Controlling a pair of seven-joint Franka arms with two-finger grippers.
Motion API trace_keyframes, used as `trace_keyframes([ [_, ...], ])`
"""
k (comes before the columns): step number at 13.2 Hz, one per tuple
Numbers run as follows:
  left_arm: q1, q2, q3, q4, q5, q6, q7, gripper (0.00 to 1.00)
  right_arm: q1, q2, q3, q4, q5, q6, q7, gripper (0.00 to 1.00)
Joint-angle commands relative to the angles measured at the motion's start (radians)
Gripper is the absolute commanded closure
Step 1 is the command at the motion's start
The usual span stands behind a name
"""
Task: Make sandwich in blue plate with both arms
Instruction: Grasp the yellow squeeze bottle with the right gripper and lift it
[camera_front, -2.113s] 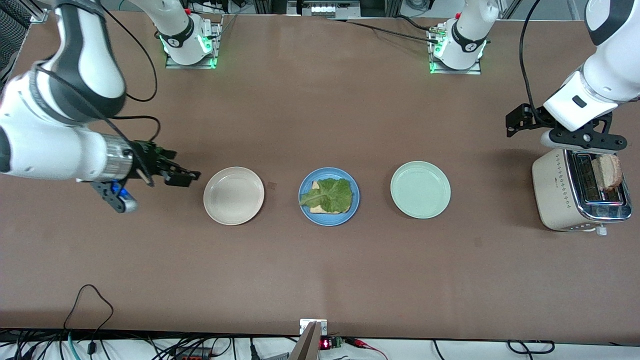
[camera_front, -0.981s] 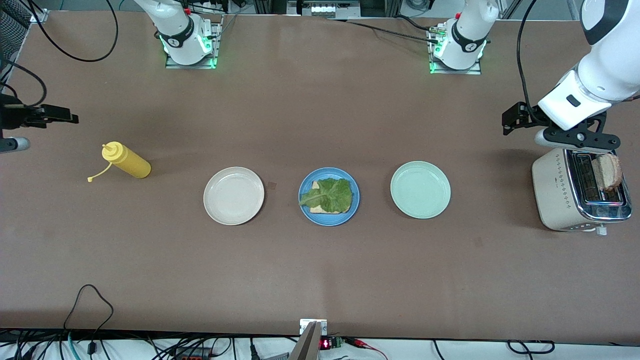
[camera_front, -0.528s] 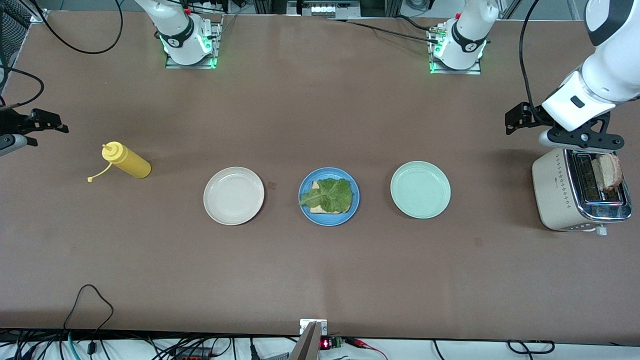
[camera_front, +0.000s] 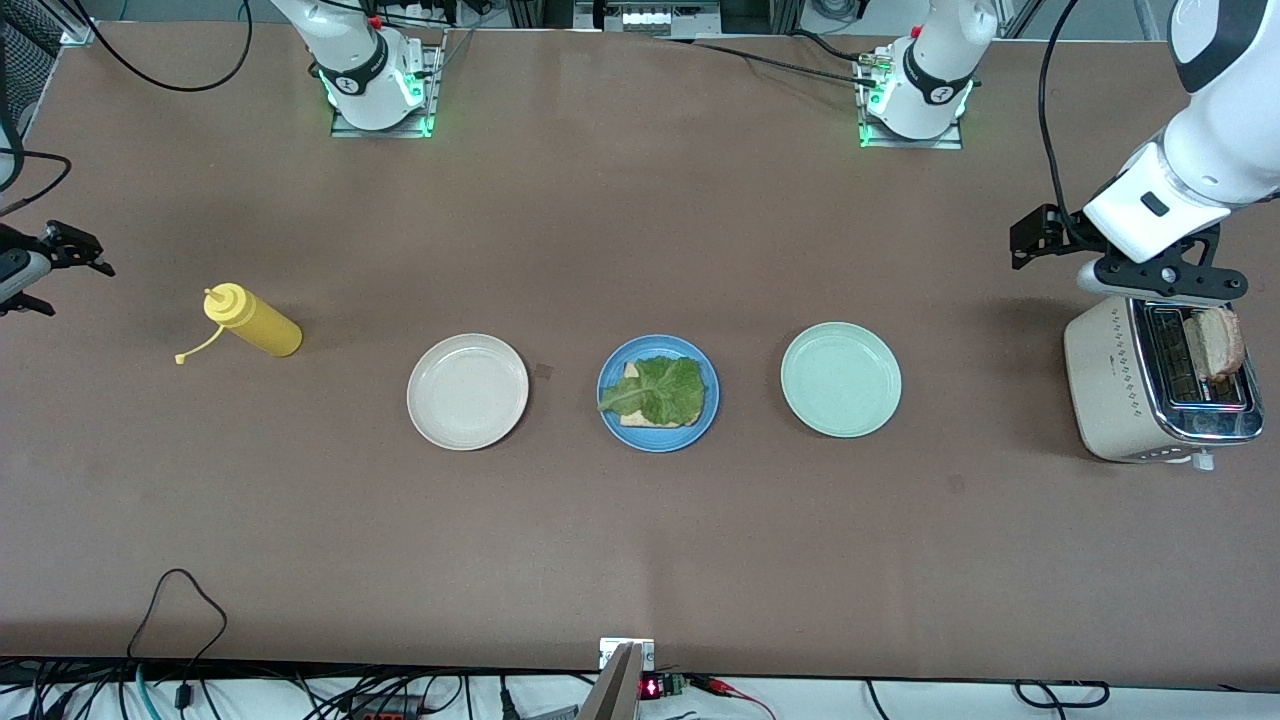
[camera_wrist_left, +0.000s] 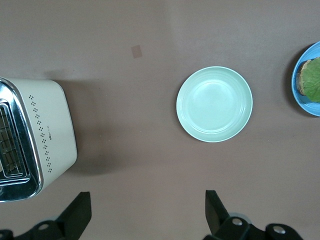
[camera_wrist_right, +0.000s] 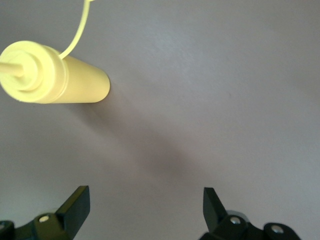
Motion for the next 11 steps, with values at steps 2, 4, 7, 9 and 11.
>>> trace_keyframes([
  [2, -0.001, -0.008, 0.003, 0.001, 0.0, -0.01, -0.005, 0.0, -0.104, 0.076, 0.022, -0.002, 0.176, 0.016, -0.31, 0.0],
  [4, -0.001, -0.008, 0.004, 0.001, 0.0, -0.01, -0.005, 0.0, -0.137, 0.133, 0.022, 0.012, 0.295, 0.008, -0.507, 0.0],
  [7, -0.001, -0.006, 0.006, 0.001, 0.0, -0.01, -0.005, 0.0, -0.185, 0.218, 0.028, 0.021, 0.435, -0.016, -0.703, 0.0],
  [9, -0.001, -0.006, 0.006, 0.001, 0.0, -0.01, -0.005, 0.0, -0.222, 0.28, 0.039, 0.056, 0.51, -0.106, -0.802, 0.0],
  [11, -0.001, -0.003, 0.006, 0.003, 0.0, -0.009, -0.004, 0.0, -0.3, 0.337, 0.086, 0.07, 0.572, -0.189, -0.897, 0.0],
])
